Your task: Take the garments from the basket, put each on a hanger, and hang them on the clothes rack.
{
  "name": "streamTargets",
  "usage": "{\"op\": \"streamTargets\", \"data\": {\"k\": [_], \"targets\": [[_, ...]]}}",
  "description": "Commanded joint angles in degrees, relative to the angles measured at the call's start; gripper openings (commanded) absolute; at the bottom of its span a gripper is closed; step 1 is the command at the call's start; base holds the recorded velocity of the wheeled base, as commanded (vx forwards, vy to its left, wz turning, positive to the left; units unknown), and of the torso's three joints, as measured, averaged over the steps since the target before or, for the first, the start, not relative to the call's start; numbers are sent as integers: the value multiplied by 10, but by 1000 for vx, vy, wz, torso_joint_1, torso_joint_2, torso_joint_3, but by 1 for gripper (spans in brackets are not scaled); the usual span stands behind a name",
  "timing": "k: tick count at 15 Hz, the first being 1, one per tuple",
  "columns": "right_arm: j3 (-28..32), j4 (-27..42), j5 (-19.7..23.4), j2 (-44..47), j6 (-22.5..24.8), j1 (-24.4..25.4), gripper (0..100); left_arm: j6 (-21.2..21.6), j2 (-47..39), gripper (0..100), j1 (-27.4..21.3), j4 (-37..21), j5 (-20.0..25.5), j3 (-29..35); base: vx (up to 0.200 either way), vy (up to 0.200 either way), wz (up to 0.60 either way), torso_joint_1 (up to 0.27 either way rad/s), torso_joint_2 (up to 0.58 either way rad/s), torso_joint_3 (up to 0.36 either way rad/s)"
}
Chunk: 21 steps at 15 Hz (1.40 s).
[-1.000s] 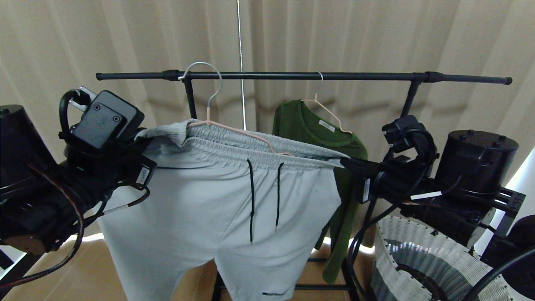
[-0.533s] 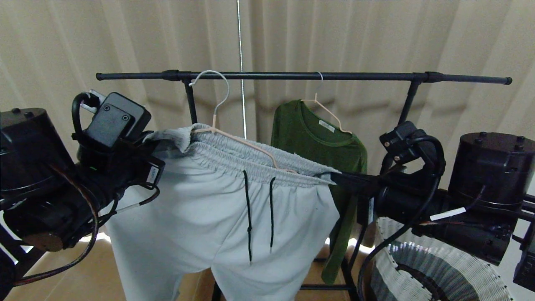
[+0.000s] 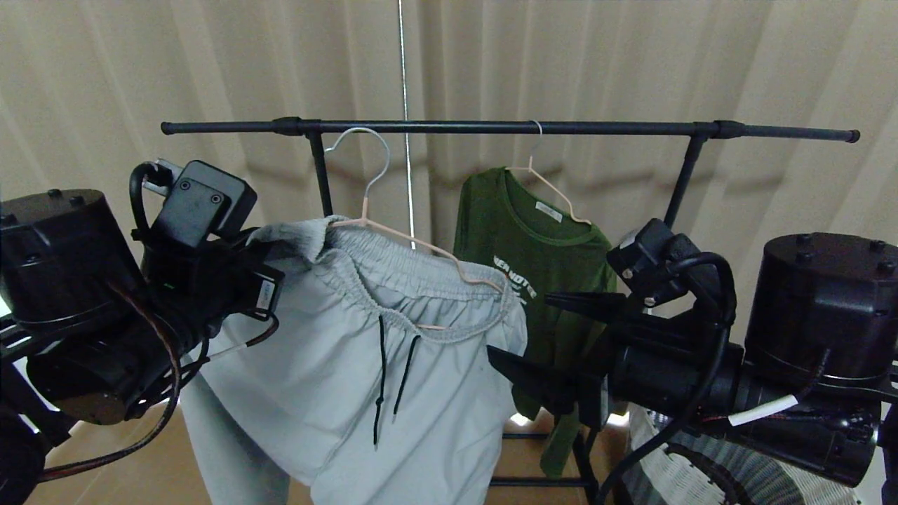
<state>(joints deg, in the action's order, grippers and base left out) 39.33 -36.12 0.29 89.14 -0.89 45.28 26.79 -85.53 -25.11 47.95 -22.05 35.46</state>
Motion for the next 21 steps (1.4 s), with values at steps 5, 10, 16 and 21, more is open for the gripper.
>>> {"op": "streamTargets", "data": {"k": [5, 10, 16, 21], "targets": [[66, -20, -2, 44, 106, 0, 100, -40, 3, 0, -49, 5, -1, -19, 0, 0, 0, 0, 0, 0], [136, -37, -13, 112, 178, -25, 100, -39, 19, 0, -59, 28, 0, -37, 0, 0, 0, 0, 0, 0], [185, -36, -39, 158, 200, -34, 100, -40, 51, 0, -75, 28, 2, -55, 0, 0, 0, 0, 0, 0], [183, -37, -39, 155, 199, -34, 0, -41, 53, 0, -81, 28, 3, -59, 0, 0, 0, 0, 0, 0]]}}
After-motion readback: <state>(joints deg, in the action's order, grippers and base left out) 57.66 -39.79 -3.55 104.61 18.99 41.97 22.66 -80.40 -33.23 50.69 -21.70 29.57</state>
